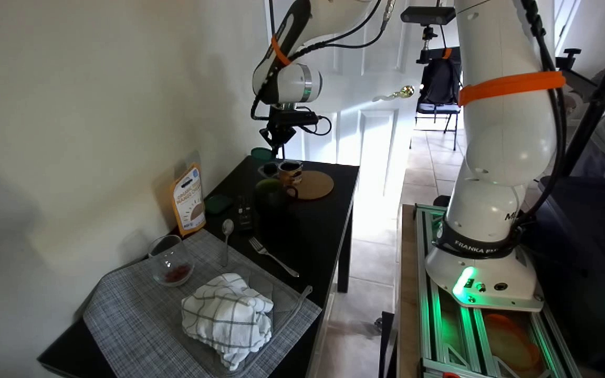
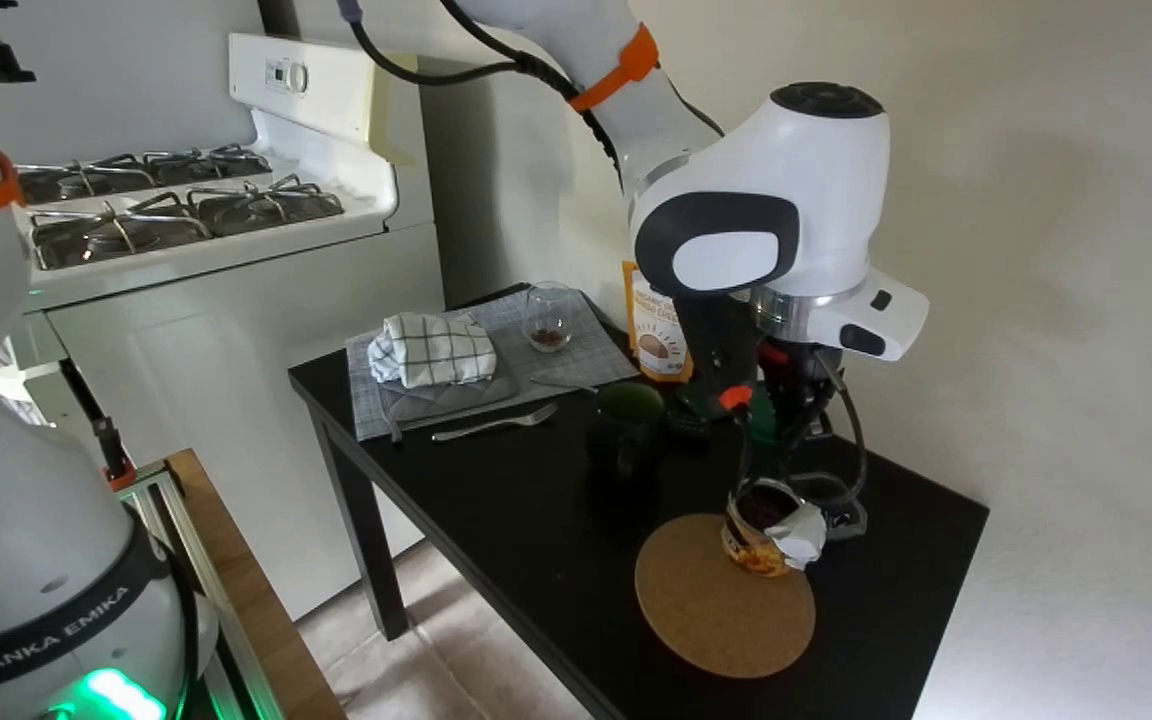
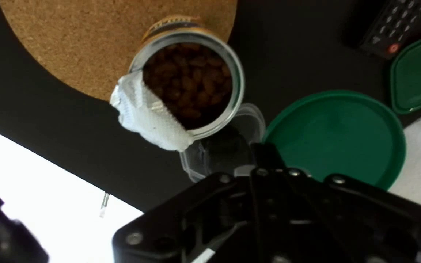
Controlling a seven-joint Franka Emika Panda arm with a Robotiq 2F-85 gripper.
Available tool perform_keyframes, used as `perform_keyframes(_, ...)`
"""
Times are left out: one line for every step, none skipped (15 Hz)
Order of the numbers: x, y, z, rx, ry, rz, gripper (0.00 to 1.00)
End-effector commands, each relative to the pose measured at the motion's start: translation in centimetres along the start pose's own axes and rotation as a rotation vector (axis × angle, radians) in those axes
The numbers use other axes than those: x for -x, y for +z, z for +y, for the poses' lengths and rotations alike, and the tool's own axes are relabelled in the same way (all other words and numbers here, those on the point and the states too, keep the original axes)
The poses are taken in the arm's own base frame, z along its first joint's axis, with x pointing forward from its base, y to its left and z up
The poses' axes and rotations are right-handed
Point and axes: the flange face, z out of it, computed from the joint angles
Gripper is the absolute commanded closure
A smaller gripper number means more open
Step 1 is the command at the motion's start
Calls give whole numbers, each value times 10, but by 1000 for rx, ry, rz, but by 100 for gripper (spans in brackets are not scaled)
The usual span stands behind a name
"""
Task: Remove the green lid from the top of the mug then put the silver fork inside the mug.
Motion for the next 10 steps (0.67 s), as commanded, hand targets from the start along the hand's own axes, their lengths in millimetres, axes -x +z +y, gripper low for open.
perform_keyframes(0,-1,-27,48,-21,-25,100)
perform_keyframes(3,0,-22,19,-25,-14,100)
perform_keyframes(4,0,-28,18,-28,-13,98)
perform_keyframes(4,0,-29,17,-30,-13,98)
perform_keyframes(3,0,-27,18,-28,-13,98)
perform_keyframes(3,0,-25,19,-25,-13,100)
perform_keyframes(-4,5,-30,48,-9,11,100)
perform_keyframes(-8,12,-37,51,-15,-5,100)
perform_keyframes(-13,18,-44,61,-17,-4,100)
perform_keyframes(-16,24,-51,68,-19,-11,100)
